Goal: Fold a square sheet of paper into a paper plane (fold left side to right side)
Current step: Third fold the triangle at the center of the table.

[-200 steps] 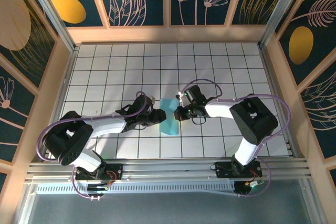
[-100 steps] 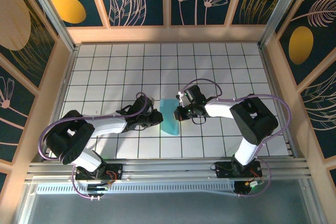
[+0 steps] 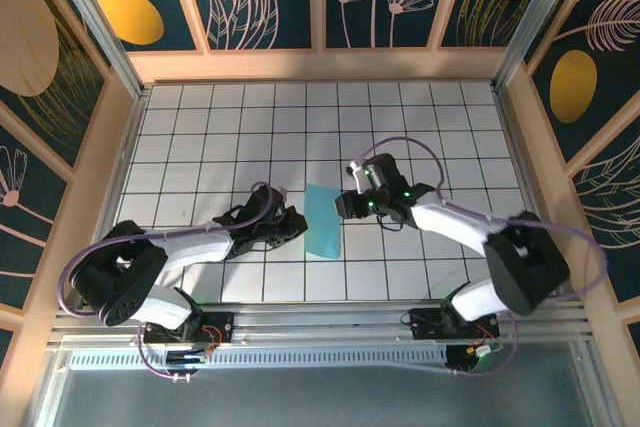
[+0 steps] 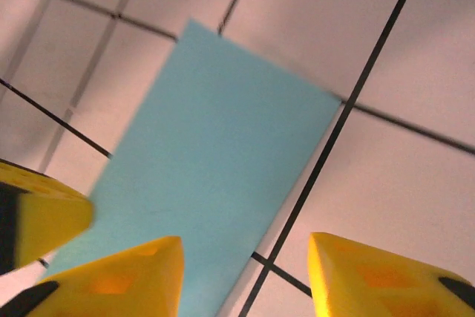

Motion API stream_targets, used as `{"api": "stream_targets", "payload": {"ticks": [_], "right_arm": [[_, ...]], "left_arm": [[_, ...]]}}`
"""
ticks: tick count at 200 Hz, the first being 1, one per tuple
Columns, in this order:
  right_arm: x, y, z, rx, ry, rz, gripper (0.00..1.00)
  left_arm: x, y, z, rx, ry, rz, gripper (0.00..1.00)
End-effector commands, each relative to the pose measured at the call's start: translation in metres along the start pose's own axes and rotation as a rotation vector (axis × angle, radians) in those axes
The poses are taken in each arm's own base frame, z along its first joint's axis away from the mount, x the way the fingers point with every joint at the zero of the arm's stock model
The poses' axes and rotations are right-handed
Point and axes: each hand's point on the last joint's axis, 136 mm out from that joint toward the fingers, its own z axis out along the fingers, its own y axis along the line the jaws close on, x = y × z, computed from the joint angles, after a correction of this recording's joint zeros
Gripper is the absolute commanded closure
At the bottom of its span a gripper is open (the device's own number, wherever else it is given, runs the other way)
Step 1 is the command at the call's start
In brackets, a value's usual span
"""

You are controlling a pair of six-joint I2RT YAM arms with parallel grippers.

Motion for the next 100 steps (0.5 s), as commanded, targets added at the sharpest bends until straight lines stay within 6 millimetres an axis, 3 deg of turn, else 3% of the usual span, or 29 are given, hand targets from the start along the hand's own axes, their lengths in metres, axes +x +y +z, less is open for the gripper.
{"api": "stream_targets", "payload": {"ticks": [1, 29, 68, 100], "right_arm": [[-0.005, 0.008, -0.025, 0.039, -0.118, -0.09, 0.47], [0.019, 0.04, -0.041, 0.012, -0.191, -0.205, 0.46], [0.065, 0.097, -0.041, -0.055, -0.276, -0.482, 0.41], [0.082, 0.112, -0.026, 0.001, -0.265, -0.615, 0.4]], "left_arm": [[0.003, -0.007, -0.005, 0.044, -0.008, -0.168, 1.0], [0.002, -0.004, -0.009, 0.052, -0.042, -0.254, 1.0], [-0.003, -0.007, -0.017, 0.076, -0.077, -0.289, 1.0], [-0.001, -0.007, -0.014, 0.077, -0.064, -0.289, 1.0]]}}
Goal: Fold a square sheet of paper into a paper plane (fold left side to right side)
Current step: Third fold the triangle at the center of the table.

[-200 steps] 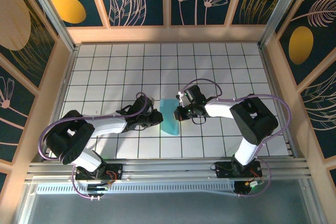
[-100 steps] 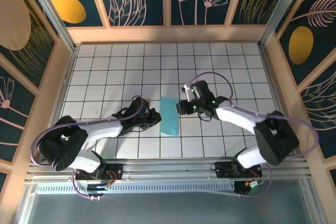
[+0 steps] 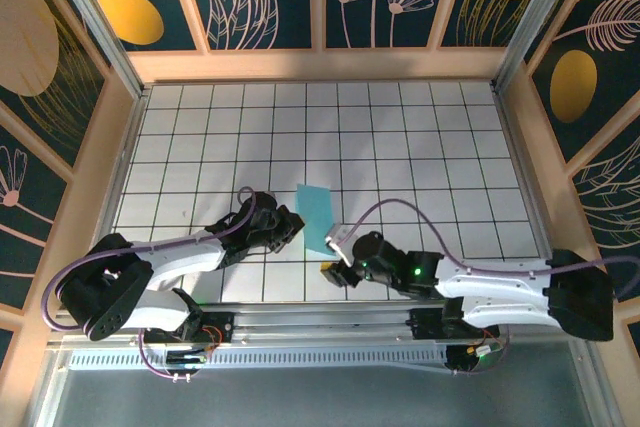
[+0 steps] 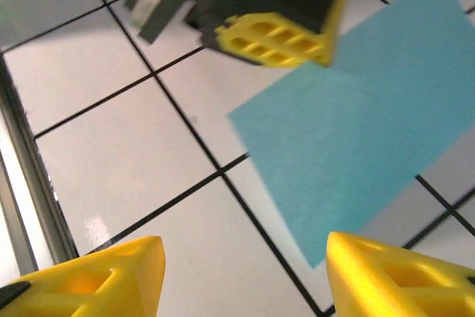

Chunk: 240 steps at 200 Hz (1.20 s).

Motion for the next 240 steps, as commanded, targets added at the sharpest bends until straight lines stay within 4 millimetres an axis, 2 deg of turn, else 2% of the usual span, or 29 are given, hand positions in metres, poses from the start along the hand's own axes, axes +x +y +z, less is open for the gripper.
{"api": "stream_targets", "payload": {"ticks": [1, 35, 93, 174, 194, 222, 226, 240], "right_arm": [[-0.019, -0.009, 0.007, 0.133, -0.081, -0.097, 0.4], [-0.013, -0.011, 0.025, 0.204, -0.04, -0.177, 0.39], [-0.024, -0.015, 0.041, 0.262, -0.065, -0.205, 0.42], [-0.024, -0.017, 0.056, 0.281, -0.042, -0.224, 0.67], [-0.023, -0.017, 0.058, 0.279, -0.033, -0.219, 0.78], [-0.018, -0.018, 0.059, 0.266, -0.002, -0.202, 1.0], [-0.016, -0.017, 0.059, 0.259, 0.006, -0.198, 1.0], [-0.011, -0.017, 0.058, 0.245, 0.025, -0.177, 1.0]], "left_arm": [[0.002, -0.003, 0.001, 0.018, 0.004, -0.055, 1.0], [0.006, -0.003, 0.005, 0.019, 0.022, -0.056, 1.0], [0.009, -0.001, 0.009, 0.012, 0.036, -0.054, 1.0], [0.011, 0.0, 0.01, 0.01, 0.044, -0.051, 1.0], [0.012, 0.0, 0.01, 0.011, 0.046, -0.046, 1.0], [0.009, 0.001, 0.007, 0.005, 0.028, -0.032, 1.0], [0.008, 0.0, 0.006, 0.004, 0.021, -0.027, 1.0], [0.003, 0.002, 0.001, -0.013, -0.008, -0.008, 0.84]]}}
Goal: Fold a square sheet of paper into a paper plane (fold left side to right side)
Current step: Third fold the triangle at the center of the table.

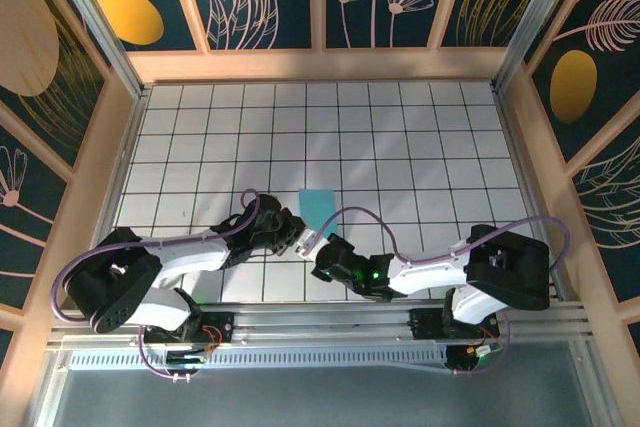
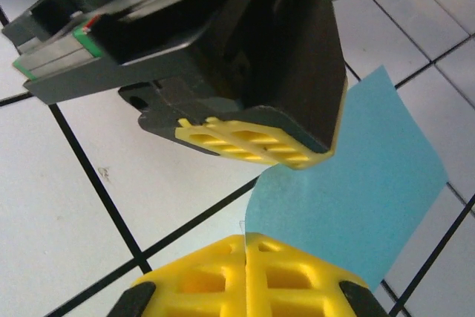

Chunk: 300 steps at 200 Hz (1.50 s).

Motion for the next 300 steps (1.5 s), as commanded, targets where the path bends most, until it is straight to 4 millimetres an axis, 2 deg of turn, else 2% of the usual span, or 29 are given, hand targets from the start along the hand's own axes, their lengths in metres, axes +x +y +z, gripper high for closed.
{"api": "stream_targets", "payload": {"ticks": [1, 19, 44, 59, 78, 105, 154, 164, 200, 206, 211, 225, 272, 300], "right_arm": [[-0.001, -0.001, 0.0, -0.011, 0.022, 0.04, 1.0], [0.004, 0.0, -0.001, -0.048, 0.045, 0.083, 1.0], [0.006, 0.002, -0.005, -0.116, 0.057, 0.161, 1.0], [0.006, 0.003, -0.007, -0.164, 0.059, 0.223, 1.0], [0.005, 0.002, -0.009, -0.235, 0.063, 0.324, 1.0], [0.005, 0.0, -0.013, -0.327, 0.072, 0.468, 1.0], [0.009, 0.006, -0.015, -0.43, 0.108, 0.587, 1.0], [0.01, 0.007, -0.014, -0.44, 0.116, 0.597, 1.0], [0.015, 0.009, -0.009, -0.464, 0.149, 0.62, 1.0], [0.016, 0.01, -0.009, -0.469, 0.153, 0.623, 1.0], [0.015, 0.01, -0.008, -0.473, 0.156, 0.627, 1.0], [0.018, 0.011, -0.007, -0.481, 0.169, 0.635, 1.0], [0.022, 0.008, -0.005, -0.482, 0.187, 0.675, 1.0], [0.026, 0.003, -0.004, -0.471, 0.197, 0.706, 1.0]], "left_arm": [[-0.003, -0.006, -0.008, 0.009, -0.027, 0.015, 0.83], [-0.014, -0.005, -0.02, -0.008, -0.076, 0.044, 0.65], [-0.033, -0.006, -0.042, -0.006, -0.151, 0.078, 0.51], [-0.043, -0.013, -0.053, 0.024, -0.189, 0.117, 0.45], [-0.048, -0.027, -0.059, 0.053, -0.208, 0.223, 0.44], [-0.05, -0.04, -0.047, 0.024, -0.169, 0.337, 0.49], [-0.04, -0.063, 0.0, 0.031, -0.011, 0.474, 0.68], [-0.041, -0.062, 0.012, 0.003, 0.019, 0.5, 0.74], [-0.038, -0.045, 0.047, -0.075, 0.117, 0.54, 0.85], [-0.037, -0.048, 0.049, -0.065, 0.124, 0.548, 0.87], [-0.036, -0.037, 0.058, -0.087, 0.149, 0.538, 0.88], [-0.031, -0.029, 0.066, -0.093, 0.181, 0.532, 0.91], [-0.029, 0.0, 0.079, -0.165, 0.21, 0.53, 0.97], [-0.032, 0.011, 0.082, -0.199, 0.208, 0.536, 0.99]]}}
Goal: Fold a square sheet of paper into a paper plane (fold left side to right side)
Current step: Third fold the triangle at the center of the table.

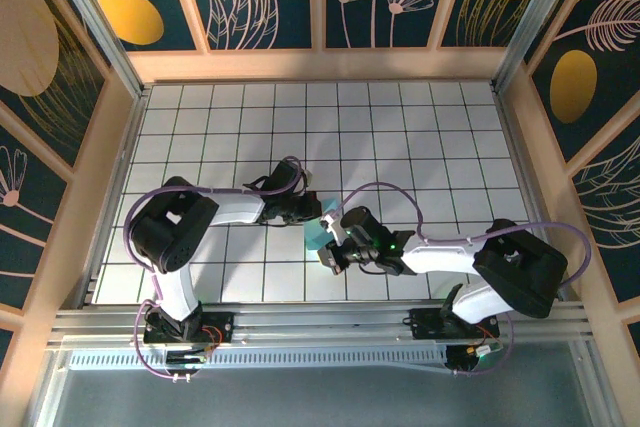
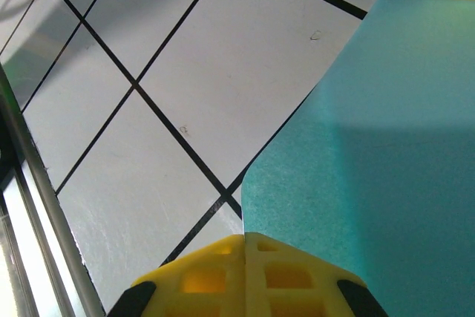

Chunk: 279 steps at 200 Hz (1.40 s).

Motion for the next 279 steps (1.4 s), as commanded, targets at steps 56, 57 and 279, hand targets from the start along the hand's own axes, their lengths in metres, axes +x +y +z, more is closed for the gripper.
{"api": "stream_targets", "payload": {"ticks": [56, 57, 279], "right_arm": [[-0.005, -0.026, -0.006, 0.071, -0.017, 0.112, 1.0], [-0.005, -0.027, -0.006, 0.074, -0.016, 0.114, 1.0], [-0.018, -0.077, -0.008, 0.29, -0.034, 0.166, 1.0]], "left_arm": [[0.014, 0.026, 0.015, -0.085, 0.051, 0.011, 1.0], [0.015, 0.026, 0.016, -0.086, 0.052, 0.011, 1.0], [0.014, 0.022, 0.017, -0.098, 0.054, 0.025, 1.0]]}}
